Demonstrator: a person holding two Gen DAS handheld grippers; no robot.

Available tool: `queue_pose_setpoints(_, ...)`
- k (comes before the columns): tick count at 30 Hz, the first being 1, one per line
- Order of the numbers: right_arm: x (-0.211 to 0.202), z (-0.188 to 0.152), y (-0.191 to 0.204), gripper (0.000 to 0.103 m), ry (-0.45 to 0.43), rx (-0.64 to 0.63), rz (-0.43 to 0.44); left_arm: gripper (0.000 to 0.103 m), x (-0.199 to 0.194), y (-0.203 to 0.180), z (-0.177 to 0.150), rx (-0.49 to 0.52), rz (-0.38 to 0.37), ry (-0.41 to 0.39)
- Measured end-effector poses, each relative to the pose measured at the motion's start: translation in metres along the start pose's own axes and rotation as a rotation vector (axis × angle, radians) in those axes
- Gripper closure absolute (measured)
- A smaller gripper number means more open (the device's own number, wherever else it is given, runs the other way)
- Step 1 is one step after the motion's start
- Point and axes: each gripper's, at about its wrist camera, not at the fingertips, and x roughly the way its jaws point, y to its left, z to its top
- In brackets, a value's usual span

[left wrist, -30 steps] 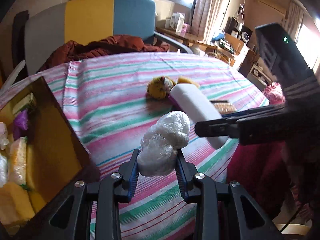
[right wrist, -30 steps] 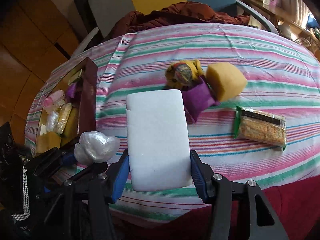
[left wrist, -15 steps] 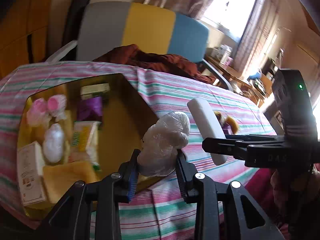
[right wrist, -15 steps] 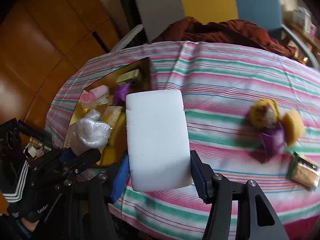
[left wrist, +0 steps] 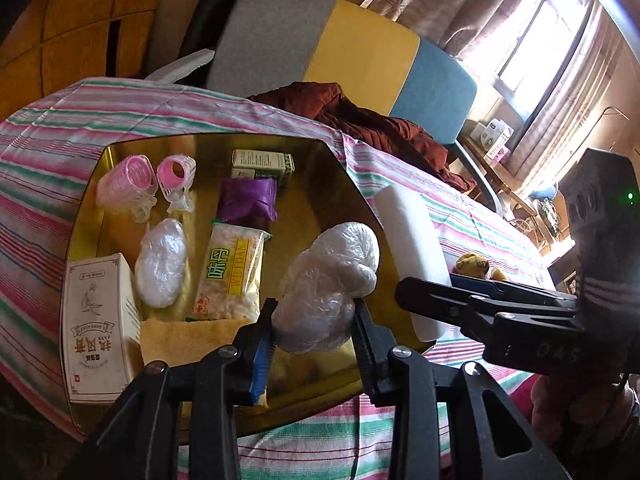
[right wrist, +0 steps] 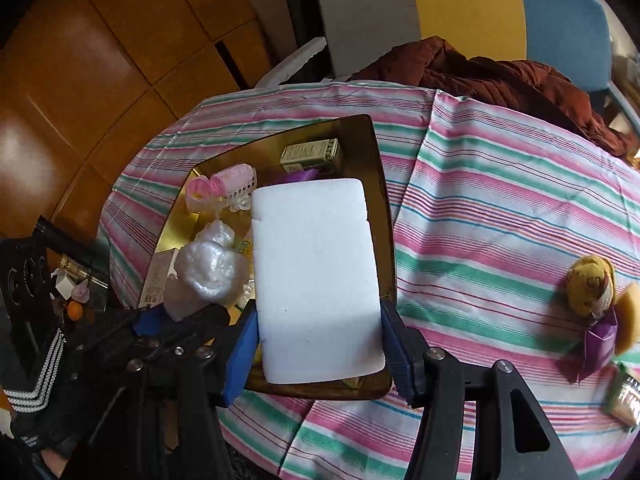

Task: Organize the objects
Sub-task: 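Carry both held items to the gold tray and open both tools to release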

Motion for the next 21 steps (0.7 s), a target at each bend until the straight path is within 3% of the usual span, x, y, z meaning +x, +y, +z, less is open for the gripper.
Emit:
queue_pose_setpoints(4,0.008,0.003,-0.003,0.041,0.004,0.031,0.007,0.058,0.007,0.01,0.001,-0.064,-0.008,0.032)
queue_pose_setpoints(7,0.013,0.002,-0.004,0.04,0.017,0.038,0.008,0.057,0.006,0.016,-0.001,-0.087,-0.009,0.038)
queue_pose_setpoints(15,0.016,-0.009,-0.001,0.032,0.026,0.048,-0.015,0.057,-0.009,0.002,-0.007,0.015,0.095,-0.025)
queue_pose_setpoints(21,0.008,-0.016,-0.001,0.018,-0.005,0.048,-0.044,0.057,-0.017,-0.002,-0.008,0.064,0.17,-0.057)
